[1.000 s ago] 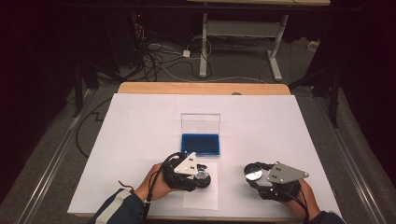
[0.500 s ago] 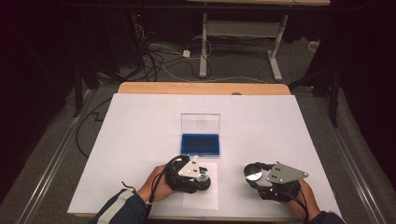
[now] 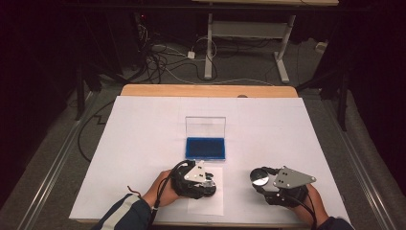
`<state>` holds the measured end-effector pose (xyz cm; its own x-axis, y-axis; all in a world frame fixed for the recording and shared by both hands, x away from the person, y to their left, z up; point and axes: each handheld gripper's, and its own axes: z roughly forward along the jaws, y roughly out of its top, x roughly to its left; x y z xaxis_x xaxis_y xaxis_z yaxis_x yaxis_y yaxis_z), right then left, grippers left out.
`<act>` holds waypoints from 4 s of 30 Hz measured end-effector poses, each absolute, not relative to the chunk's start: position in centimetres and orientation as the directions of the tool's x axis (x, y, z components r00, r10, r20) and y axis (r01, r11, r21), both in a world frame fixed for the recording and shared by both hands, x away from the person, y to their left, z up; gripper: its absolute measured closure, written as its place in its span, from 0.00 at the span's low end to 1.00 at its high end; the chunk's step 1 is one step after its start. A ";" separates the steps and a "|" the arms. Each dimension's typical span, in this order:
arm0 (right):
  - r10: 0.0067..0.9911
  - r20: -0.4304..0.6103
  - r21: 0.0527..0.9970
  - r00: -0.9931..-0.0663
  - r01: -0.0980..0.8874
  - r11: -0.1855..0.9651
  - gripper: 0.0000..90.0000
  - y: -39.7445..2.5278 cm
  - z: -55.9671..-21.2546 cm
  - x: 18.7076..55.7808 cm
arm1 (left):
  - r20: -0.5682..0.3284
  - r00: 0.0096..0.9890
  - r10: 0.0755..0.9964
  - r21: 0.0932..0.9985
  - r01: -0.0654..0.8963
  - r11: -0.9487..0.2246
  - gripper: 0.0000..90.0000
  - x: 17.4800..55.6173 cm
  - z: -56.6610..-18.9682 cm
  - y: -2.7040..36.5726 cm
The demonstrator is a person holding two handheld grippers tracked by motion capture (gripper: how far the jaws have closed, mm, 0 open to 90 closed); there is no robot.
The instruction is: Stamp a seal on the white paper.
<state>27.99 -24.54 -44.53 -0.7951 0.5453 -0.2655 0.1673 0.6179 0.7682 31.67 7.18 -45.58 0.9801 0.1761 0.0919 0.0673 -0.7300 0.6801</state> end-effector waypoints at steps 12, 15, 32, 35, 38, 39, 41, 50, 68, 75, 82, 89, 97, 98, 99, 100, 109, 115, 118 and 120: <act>0.547 -0.269 0.767 -0.793 0.167 0.619 0.43 -24.6 -44.5 28.0 | 0.077 0.982 0.174 0.676 0.077 -0.733 0.61 31.9 -45.6 7.1; 0.548 -0.269 0.769 -0.792 0.166 0.618 0.43 -24.6 -44.5 27.9 | 0.075 0.982 0.174 0.676 0.078 -0.732 0.60 31.9 -45.6 7.2; 0.547 -0.270 0.769 -0.792 0.165 0.617 0.43 -24.6 -44.5 27.9 | 0.064 0.982 0.178 0.676 0.088 -0.732 0.60 31.9 -45.7 7.1; 0.547 -0.269 0.769 -0.793 0.165 0.618 0.43 -24.6 -44.5 27.9 | 0.064 0.982 0.178 0.675 0.089 -0.733 0.60 31.9 -45.6 7.1; 0.547 -0.269 0.769 -0.793 0.165 0.618 0.43 -24.6 -44.5 27.9 | 0.064 0.982 0.178 0.673 0.089 -0.734 0.60 31.9 -45.6 7.1; 0.547 -0.269 0.769 -0.793 0.165 0.617 0.43 -24.6 -44.5 27.9 | 0.065 0.982 0.178 0.672 0.089 -0.736 0.60 31.9 -45.6 7.1; 0.547 -0.270 0.769 -0.793 0.165 0.618 0.43 -24.6 -44.5 27.9 | 0.064 0.982 0.178 0.672 0.090 -0.735 0.60 31.9 -45.6 7.1; 0.545 -0.269 0.768 -0.794 0.165 0.619 0.43 -24.6 -44.5 27.9 | 0.062 0.982 0.179 0.671 0.091 -0.736 0.60 32.0 -45.7 7.1; 0.544 -0.270 0.767 -0.795 0.164 0.621 0.43 -24.6 -44.5 27.9 | 0.061 0.981 0.185 0.673 0.096 -0.733 0.60 31.9 -45.8 7.1; 0.543 -0.271 0.765 -0.795 0.164 0.622 0.43 -24.6 -44.5 27.9 | 0.063 0.981 0.184 0.673 0.094 -0.733 0.60 31.9 -45.8 7.1; 0.544 -0.270 0.764 -0.794 0.166 0.623 0.43 -24.6 -44.5 27.9 | 0.065 0.981 0.183 0.672 0.093 -0.735 0.60 31.9 -45.8 7.1; 0.544 -0.269 0.764 -0.795 0.168 0.623 0.43 -24.6 -44.5 27.9 | 0.080 0.980 0.184 0.668 0.084 -0.739 0.60 31.8 -45.8 7.0; 0.543 -0.271 0.765 -0.795 0.165 0.623 0.43 -24.6 -44.5 27.9 | 0.093 0.979 0.184 0.667 0.076 -0.741 0.60 31.7 -45.9 7.0; 0.543 -0.271 0.765 -0.795 0.165 0.623 0.43 -24.6 -44.5 27.9 | 0.089 0.979 0.186 0.669 0.080 -0.739 0.60 31.7 -45.9 7.0; 0.544 -0.270 0.766 -0.795 0.166 0.622 0.43 -24.6 -44.5 27.9 | 0.087 0.979 0.186 0.671 0.081 -0.737 0.60 31.7 -45.9 7.1; 0.543 -0.270 0.765 -0.795 0.165 0.622 0.43 -24.6 -44.5 27.9 | 0.088 0.979 0.186 0.670 0.080 -0.738 0.60 31.7 -45.9 7.1; 0.544 -0.272 0.767 -0.794 0.162 0.621 0.43 -24.7 -44.4 27.9 | 0.094 0.978 0.189 0.663 0.080 -0.745 0.60 31.7 -45.6 7.0; 0.539 -0.273 0.769 -0.797 0.156 0.620 0.43 -24.7 -44.4 27.8 | 0.086 0.976 0.201 0.680 0.089 -0.727 0.60 31.7 -45.1 7.3; 0.540 -0.274 0.770 -0.796 0.155 0.619 0.43 -24.7 -44.3 27.8 | 0.082 0.975 0.207 0.699 0.092 -0.709 0.60 31.7 -44.6 7.7; 0.541 -0.274 0.771 -0.795 0.155 0.618 0.43 -24.7 -44.3 27.8 | 0.086 0.973 0.214 0.711 0.090 -0.698 0.60 31.7 -44.3 7.9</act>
<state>27.77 -24.73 -44.31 -0.7952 0.5411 -0.2737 0.1549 0.6177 0.7710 31.70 7.88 -44.33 0.9731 0.2138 0.0864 0.0902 -0.6977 0.7107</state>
